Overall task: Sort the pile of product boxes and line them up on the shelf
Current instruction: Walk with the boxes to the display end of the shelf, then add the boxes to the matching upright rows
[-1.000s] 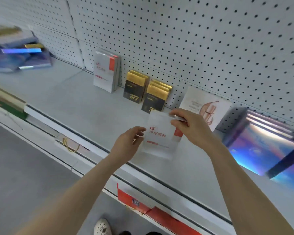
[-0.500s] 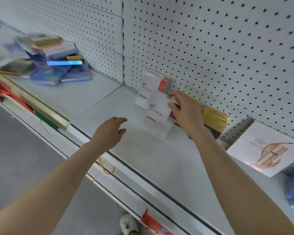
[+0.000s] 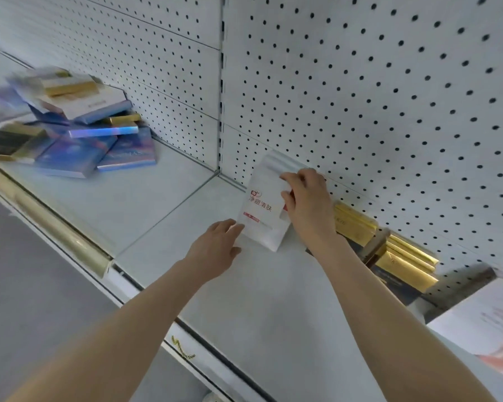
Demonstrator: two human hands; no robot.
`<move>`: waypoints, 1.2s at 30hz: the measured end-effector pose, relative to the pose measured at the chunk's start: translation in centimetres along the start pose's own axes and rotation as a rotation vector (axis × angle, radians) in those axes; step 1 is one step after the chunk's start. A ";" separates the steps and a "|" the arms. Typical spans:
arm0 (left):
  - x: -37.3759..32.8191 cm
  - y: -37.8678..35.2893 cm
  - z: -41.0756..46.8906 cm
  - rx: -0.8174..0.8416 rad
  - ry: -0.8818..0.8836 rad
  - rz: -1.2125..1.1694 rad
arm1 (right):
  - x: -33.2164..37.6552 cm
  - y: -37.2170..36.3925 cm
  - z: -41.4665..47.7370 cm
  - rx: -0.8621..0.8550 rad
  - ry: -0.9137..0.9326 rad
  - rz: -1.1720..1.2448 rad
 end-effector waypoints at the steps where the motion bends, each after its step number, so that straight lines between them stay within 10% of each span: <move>1: 0.0 -0.2 0.4 0.011 -0.004 0.003 | -0.1 -0.3 0.1 -0.014 0.030 -0.075; 20: 6.0 4.8 -1.4 -0.195 -0.233 0.125 | 3.8 -0.2 -0.4 -0.043 0.245 -0.389; 36: 34.3 16.7 -13.4 -0.391 0.010 0.136 | 31.7 -14.6 0.8 0.145 0.184 0.005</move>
Point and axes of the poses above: each hand's wrist, its own z-axis towards the middle knuckle, its own y-axis out of the back of the hand, x = y × z, the point moved 3 cm from there along z, towards the middle knuckle, and after that the axes turned 2 degrees about y, right-handed, at the moved point
